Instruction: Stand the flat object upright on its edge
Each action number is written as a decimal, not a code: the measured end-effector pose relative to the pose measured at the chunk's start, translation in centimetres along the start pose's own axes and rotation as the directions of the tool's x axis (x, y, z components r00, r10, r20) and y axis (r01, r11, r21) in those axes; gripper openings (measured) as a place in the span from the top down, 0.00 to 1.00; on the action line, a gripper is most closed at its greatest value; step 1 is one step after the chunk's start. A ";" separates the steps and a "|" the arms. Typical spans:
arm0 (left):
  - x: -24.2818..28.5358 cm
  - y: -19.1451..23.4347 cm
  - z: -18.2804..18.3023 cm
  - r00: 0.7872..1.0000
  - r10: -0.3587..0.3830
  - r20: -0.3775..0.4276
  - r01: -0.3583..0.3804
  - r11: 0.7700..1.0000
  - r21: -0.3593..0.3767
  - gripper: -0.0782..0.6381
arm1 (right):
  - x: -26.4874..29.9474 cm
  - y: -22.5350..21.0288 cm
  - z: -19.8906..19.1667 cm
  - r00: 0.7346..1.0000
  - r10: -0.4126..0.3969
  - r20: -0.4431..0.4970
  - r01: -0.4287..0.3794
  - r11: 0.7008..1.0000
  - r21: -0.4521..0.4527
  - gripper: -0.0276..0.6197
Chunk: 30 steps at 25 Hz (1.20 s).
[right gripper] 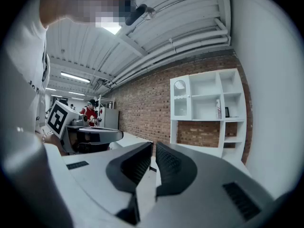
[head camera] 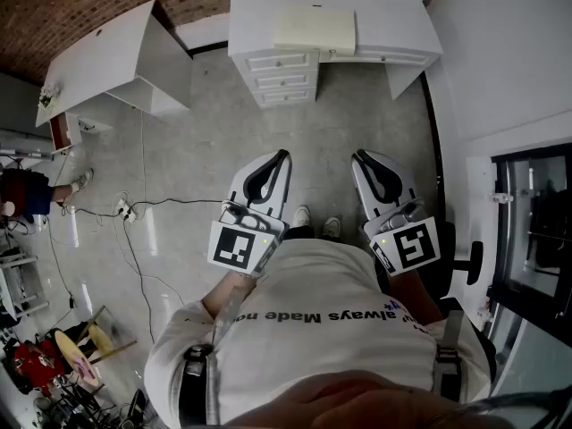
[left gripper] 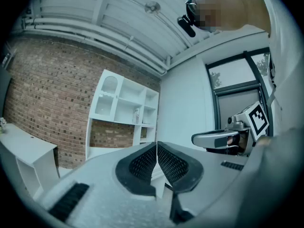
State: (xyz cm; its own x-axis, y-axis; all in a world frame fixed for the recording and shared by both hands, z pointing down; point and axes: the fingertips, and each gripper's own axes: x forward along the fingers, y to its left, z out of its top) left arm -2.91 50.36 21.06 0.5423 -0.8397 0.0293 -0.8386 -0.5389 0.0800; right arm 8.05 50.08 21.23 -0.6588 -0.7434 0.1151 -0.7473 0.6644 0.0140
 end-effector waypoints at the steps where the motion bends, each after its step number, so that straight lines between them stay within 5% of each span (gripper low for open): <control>1: -0.1 0.1 0.0 1.000 0.005 -0.001 -0.005 1.000 -0.003 0.87 | 0.0 0.1 0.1 1.000 0.004 0.001 -0.004 1.000 0.006 0.90; 18: -1.1 2.5 -0.4 0.999 -0.039 0.002 0.039 0.999 -0.020 0.87 | 2.2 2.0 0.6 0.999 -0.048 0.012 0.048 0.999 -0.005 0.90; 30: 3.0 4.6 -0.6 1.000 -0.019 -0.008 0.019 0.999 -0.027 0.87 | 5.3 -1.5 0.2 0.999 -0.035 0.016 0.035 0.999 0.006 0.90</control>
State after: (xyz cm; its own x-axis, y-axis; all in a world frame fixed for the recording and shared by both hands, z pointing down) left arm -5.14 45.40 22.15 0.5585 -0.8287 0.0358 -0.8266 -0.5524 0.1071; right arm 5.68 45.18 21.62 -0.6333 -0.7677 0.0983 -0.7706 0.6372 0.0120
